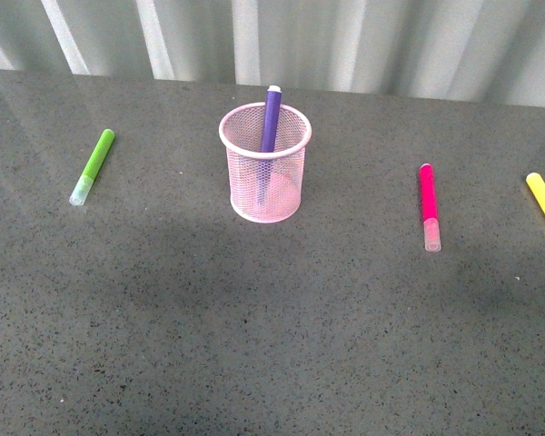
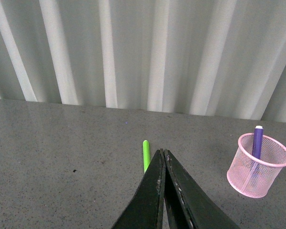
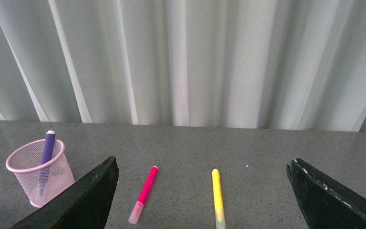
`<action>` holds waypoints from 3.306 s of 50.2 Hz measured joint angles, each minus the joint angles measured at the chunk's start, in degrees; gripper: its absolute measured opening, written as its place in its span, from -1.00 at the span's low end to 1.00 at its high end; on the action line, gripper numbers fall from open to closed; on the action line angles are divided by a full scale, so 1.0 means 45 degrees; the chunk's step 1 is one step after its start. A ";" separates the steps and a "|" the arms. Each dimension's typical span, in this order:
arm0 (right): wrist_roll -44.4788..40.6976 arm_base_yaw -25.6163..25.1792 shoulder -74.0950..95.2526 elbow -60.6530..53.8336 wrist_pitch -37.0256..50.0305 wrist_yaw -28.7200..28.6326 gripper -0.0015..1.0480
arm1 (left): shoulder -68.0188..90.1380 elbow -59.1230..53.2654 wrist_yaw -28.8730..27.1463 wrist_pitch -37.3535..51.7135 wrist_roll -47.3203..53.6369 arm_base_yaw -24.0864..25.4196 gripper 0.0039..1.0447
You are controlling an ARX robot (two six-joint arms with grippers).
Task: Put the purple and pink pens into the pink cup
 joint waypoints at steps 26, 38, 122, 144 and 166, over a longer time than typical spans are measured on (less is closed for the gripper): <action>0.0000 0.0000 0.0000 0.0000 0.0000 0.0000 0.86 | -0.2278 0.0000 0.0005 -0.2239 0.0000 0.0000 -0.93; 0.0000 0.0000 0.0000 0.0000 0.0000 0.0000 0.86 | -0.3478 0.0000 0.0000 -0.3599 0.0005 0.0000 -0.93; 0.4041 0.2089 2.4985 1.3415 -0.0646 0.1938 0.86 | -0.4998 0.0000 0.0005 -0.5042 0.0005 0.0000 0.87; 0.4731 0.2487 2.7345 1.4936 -0.0777 0.1899 0.86 | -0.4998 0.0000 0.0005 -0.5042 0.0005 0.0000 0.87; 0.5003 0.2477 2.8565 1.6096 -0.0811 0.1651 0.86 | -0.4998 0.0000 0.0005 -0.5042 0.0005 0.0000 0.87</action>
